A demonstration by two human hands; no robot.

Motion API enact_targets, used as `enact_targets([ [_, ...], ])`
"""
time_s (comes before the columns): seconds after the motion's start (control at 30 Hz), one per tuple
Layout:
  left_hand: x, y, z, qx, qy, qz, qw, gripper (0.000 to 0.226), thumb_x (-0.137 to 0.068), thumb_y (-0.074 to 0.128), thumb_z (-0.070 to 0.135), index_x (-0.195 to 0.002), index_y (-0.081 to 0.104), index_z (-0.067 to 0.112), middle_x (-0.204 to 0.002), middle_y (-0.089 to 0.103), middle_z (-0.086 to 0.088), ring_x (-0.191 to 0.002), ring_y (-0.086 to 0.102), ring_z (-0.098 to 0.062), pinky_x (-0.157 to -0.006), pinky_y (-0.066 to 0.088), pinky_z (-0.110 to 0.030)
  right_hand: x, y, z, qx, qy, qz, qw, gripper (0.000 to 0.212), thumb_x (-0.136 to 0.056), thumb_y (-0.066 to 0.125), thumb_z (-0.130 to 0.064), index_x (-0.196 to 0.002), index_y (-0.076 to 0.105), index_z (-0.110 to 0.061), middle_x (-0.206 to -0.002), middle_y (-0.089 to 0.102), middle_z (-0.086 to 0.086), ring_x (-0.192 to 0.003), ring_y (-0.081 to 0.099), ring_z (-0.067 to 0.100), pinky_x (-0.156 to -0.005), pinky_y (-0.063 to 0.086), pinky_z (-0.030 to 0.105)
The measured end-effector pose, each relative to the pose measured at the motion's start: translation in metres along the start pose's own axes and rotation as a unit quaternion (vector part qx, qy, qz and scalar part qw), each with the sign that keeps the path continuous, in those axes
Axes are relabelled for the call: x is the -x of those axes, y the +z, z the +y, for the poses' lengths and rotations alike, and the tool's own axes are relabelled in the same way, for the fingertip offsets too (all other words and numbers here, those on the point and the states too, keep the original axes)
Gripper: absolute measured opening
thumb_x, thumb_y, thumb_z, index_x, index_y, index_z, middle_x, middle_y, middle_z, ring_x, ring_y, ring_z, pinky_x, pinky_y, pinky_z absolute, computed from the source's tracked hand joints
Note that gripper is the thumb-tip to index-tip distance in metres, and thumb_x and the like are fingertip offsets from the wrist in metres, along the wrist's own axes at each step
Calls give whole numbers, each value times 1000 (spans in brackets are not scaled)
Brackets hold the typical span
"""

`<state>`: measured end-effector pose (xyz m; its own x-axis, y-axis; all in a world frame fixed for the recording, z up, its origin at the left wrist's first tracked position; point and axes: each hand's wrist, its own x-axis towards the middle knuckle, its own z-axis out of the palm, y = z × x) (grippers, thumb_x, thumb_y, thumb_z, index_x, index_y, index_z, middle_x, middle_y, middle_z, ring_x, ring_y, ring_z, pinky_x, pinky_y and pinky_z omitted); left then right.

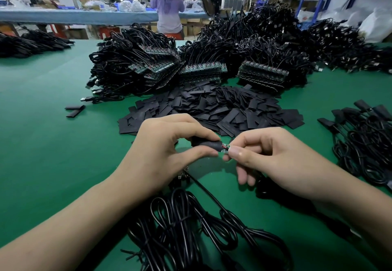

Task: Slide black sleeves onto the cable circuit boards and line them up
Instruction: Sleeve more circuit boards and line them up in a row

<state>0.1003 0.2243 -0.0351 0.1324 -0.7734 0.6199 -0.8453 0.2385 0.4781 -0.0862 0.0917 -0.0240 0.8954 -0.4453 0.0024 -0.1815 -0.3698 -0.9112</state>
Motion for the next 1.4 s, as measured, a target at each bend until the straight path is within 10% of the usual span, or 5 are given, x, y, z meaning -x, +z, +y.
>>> enact_targets([
  [0.97, 0, -1, 2, -5, 40, -25, 999, 17, -83, 81, 28, -99, 81, 22, -92, 73, 11, -86, 69, -3, -81, 53, -21, 2, 5, 0, -28, -21, -8, 999, 21, -100, 65, -20, -81, 73, -24, -67, 72, 4, -59, 59, 12, -59, 49, 23],
  [1.4, -1, 2, 3, -20, -90, 108, 990, 43, -70, 88, 40, -109, 76, 25, -89, 73, 13, -82, 71, -2, -73, 58, -24, -3, 14, 5, 33, -66, 77, 994, 15, -88, 61, -43, -101, 67, -42, -77, 78, -7, -77, 68, 31, -83, 56, 55],
])
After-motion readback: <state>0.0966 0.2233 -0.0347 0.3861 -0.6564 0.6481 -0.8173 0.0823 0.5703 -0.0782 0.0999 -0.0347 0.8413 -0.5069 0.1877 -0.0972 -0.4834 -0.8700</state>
